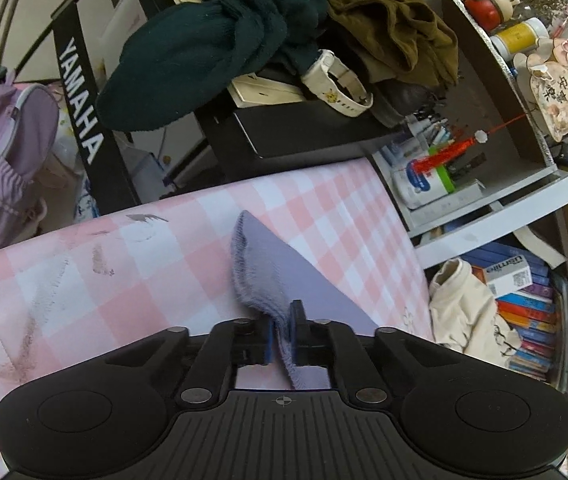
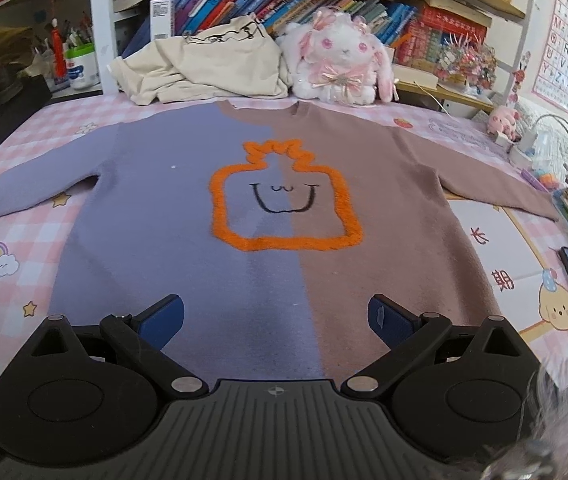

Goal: Fold clothes
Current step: 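Lift the lavender sleeve with the left gripper and fold it across the chest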

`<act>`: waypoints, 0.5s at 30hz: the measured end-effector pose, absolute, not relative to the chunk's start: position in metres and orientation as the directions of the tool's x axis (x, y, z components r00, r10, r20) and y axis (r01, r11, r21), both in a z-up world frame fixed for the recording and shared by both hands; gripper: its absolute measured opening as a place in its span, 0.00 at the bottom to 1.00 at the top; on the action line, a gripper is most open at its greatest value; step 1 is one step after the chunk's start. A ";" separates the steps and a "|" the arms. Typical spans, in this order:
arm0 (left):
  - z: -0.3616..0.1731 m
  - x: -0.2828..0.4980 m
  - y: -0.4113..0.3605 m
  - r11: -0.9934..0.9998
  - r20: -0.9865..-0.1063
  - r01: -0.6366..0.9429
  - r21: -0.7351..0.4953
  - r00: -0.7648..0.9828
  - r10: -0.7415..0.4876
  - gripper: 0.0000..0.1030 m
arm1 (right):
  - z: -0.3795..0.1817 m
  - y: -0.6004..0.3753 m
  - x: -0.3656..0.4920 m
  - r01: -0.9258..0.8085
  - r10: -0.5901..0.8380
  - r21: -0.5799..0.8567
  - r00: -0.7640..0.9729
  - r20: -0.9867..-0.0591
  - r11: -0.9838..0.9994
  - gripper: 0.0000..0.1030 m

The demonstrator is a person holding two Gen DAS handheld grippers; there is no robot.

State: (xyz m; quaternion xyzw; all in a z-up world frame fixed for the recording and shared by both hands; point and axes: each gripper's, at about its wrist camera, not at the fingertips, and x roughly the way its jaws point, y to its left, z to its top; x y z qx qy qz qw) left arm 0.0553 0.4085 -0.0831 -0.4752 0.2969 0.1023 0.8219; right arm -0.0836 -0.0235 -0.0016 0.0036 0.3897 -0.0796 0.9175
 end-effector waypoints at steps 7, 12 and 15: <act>-0.072 0.060 0.393 0.613 -0.613 -0.467 -0.638 0.789 -0.037 0.03 | -0.003 -0.055 -0.082 0.146 -0.125 -0.032 0.687 -0.716 0.989 0.96; -0.047 0.063 0.372 0.665 -0.571 -0.433 -0.609 0.821 0.011 0.03 | -0.004 -0.089 -0.074 0.119 -0.093 -0.015 0.682 -0.725 0.993 0.96; -0.025 0.068 0.347 0.717 -0.529 -0.377 -0.587 0.848 0.012 0.03 | -0.003 -0.109 -0.067 0.095 -0.065 -0.001 0.678 -0.732 0.995 0.97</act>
